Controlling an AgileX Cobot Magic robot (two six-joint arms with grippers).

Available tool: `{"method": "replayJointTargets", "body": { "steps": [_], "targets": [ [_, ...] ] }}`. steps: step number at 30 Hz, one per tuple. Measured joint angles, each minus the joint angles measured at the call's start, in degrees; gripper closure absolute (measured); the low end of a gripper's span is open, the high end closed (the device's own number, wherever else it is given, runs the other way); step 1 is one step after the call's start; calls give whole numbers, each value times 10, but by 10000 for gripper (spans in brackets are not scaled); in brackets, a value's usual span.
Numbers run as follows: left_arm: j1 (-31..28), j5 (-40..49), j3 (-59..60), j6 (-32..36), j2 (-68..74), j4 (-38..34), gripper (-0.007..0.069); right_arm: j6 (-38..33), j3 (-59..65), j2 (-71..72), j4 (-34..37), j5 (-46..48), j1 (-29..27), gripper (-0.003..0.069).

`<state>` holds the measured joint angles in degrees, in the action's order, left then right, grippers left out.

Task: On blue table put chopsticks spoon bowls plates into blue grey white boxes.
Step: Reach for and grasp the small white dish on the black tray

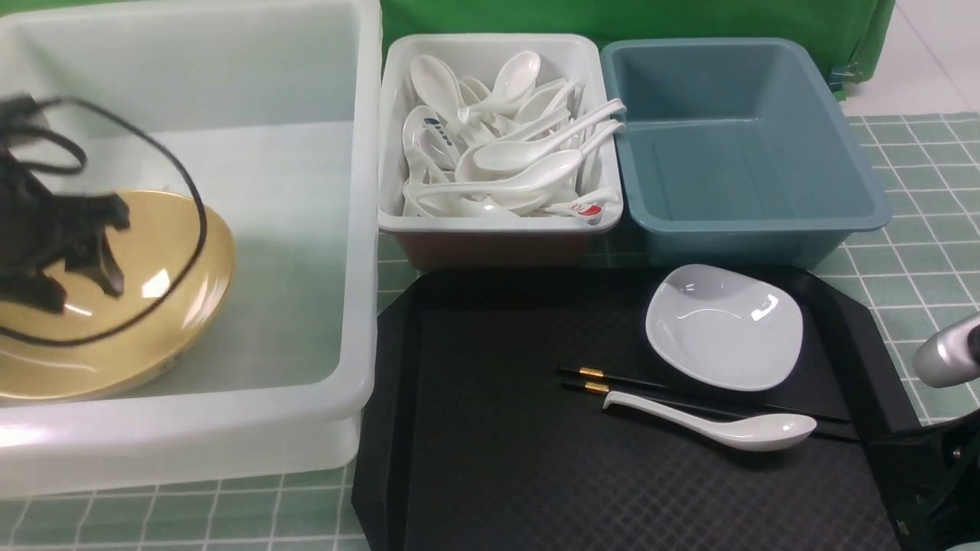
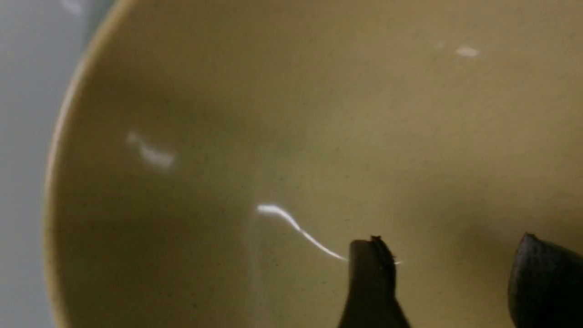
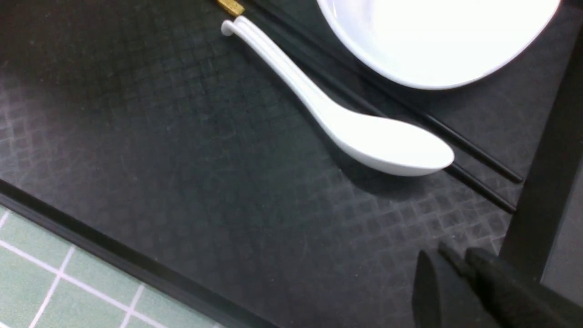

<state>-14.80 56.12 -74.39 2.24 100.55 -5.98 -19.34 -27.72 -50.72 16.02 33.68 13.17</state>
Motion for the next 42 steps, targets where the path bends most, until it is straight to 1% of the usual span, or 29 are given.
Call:
{"method": "replayJointTargets", "body": {
  "steps": [1, 2, 3, 4, 5, 6, 7, 10, 14, 16, 18, 20, 23, 24, 25, 26, 29, 30, 31, 33, 35, 36, 38, 39, 40, 41, 42],
  "targets": [
    [0, 5, 2, -15, 18, 23, 372, 0, 0, 0, 0, 1, 0, 559],
    [0, 8, 4, -29, 27, 40, 396, 0, 0, 0, 0, 1, 0, 559],
    [0, 8, 4, -32, 27, 40, 400, 0, 0, 0, 0, 1, 0, 559],
    [0, 15, 5, -62, 38, 77, 423, 0, 0, 0, 0, 2, 0, 559],
    [0, 17, 5, -70, 38, 81, 425, 0, 0, 0, 0, 2, 0, 559],
    [0, 23, 5, -109, 42, 122, 431, 0, 0, 0, 0, 2, 0, 559],
    [0, 23, 5, -109, 42, 125, 431, 0, 0, 0, 0, 2, 0, 559],
    [0, 29, 5, -165, 37, 180, 438, 0, 0, 0, 0, 2, 0, 559],
    [0, 43, 5, -204, 16, 220, 437, 0, 4, 0, 0, 0, 0, 552],
    [1, 44, 5, -202, -5, 211, 437, 0, 12, -1, 0, -5, 0, 534],
    [7, 37, 5, -189, -36, 187, 437, 7, 15, -9, 0, -5, 0, 505],
    [21, 21, 5, -167, -74, 158, 437, 18, 12, -27, 0, -3, 0, 449],
    [75, -23, 8, -113, -182, 95, 437, 46, -22, -83, 0, -6, 0, 340],
    [79, -27, 8, -110, -182, 95, 437, 47, -25, -87, 0, -9, 0, 326],
    [112, -56, 21, -92, -249, 68, 437, 57, -53, -124, 1, -24, 0, 272],
    [129, -76, 30, -84, -280, 60, 437, 59, -71, -150, 1, -38, 0, 244],
    [184, -119, 79, -71, -394, 48, 437, 61, -123, -239, 1, -78, -4, 197],
    [187, -124, 88, -71, -402, 48, 437, 62, -131, -246, 1, -80, -4, 195],
    [205, -136, 126, -69, -465, 56, 437, 69, -158, -295, 1, -91, -13, 188],
    [210, -137, 179, -77, -524, 80, 437, 78, -194, -346, 1, -99, -26, 187],
    [210, -124, 228, -101, -578, 120, 444, 89, -225, -394, 2, -102, -37, 187],
    [210, -112, 254, -118, -605, 144, 459, 94, -239, -415, 2, -103, -41, 187],
    [210, -83, 305, -147, -657, 191, 516, 104, -260, -452, 2, -103, -44, 187],
    [210, -73, 324, -157, -681, 208, 552, 107, -270, -469, 2, -105, -44, 187],
    [210, -71, 334, -158, -686, 216, 559, 107, -272, -469, 2, -105, -44, 187],
    [210, -57, 365, -167, -720, 244, 598, 112, -283, -496, 3, -107, -44, 193],
    [210, -53, 388, -170, -749, 266, 616, 116, -290, -513, 3, -108, -44, 204]
  ]
}}
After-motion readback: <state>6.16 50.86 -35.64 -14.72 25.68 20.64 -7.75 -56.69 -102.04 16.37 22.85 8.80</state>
